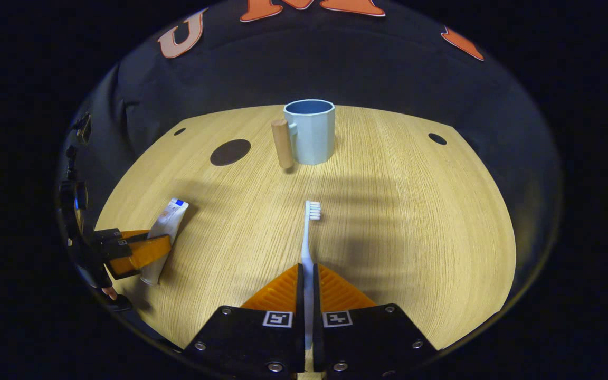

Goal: Put the toothbrush and toothpaste on the desktop into the cup, then pick up the cup and place it on the coaster on the desktop.

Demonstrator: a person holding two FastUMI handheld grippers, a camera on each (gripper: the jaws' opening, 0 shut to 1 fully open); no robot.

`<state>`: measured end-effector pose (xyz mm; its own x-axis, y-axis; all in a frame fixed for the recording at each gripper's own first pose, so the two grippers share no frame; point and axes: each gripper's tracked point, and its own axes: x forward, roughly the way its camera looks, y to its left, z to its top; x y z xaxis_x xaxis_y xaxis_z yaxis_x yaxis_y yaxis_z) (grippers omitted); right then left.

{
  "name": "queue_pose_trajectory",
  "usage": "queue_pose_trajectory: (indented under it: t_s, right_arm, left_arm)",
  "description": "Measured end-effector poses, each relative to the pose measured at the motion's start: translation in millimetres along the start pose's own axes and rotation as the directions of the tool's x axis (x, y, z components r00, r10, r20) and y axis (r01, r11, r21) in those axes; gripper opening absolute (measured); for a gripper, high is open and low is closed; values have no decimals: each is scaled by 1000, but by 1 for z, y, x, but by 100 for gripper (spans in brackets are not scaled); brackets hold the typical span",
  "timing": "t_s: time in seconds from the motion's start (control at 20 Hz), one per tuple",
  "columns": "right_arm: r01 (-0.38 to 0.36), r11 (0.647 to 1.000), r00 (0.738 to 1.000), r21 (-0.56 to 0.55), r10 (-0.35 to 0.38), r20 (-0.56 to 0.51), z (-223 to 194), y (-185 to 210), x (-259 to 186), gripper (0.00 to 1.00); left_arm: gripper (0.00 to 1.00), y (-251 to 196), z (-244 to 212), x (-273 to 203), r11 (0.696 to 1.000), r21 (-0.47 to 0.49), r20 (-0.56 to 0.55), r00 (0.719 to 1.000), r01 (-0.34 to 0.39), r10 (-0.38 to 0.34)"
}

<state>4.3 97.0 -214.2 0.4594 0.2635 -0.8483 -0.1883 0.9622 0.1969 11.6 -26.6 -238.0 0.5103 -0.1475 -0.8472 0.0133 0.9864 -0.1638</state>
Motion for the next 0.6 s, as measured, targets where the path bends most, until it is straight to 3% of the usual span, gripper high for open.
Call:
queue_pose_trajectory:
  t_s: [0.2, 0.6]
  right_arm:
    - [16, 999, 994, -28, -13, 104, 25, -6, -3, 7]
    - [-25, 999, 966, -30, 32, 256, 69, 1, -25, 6]
  left_arm:
    - [22, -4, 8, -12, 998, 40, 63, 997, -54, 51]
    - [22, -10, 33, -44, 992, 91, 202, 977, -92, 73]
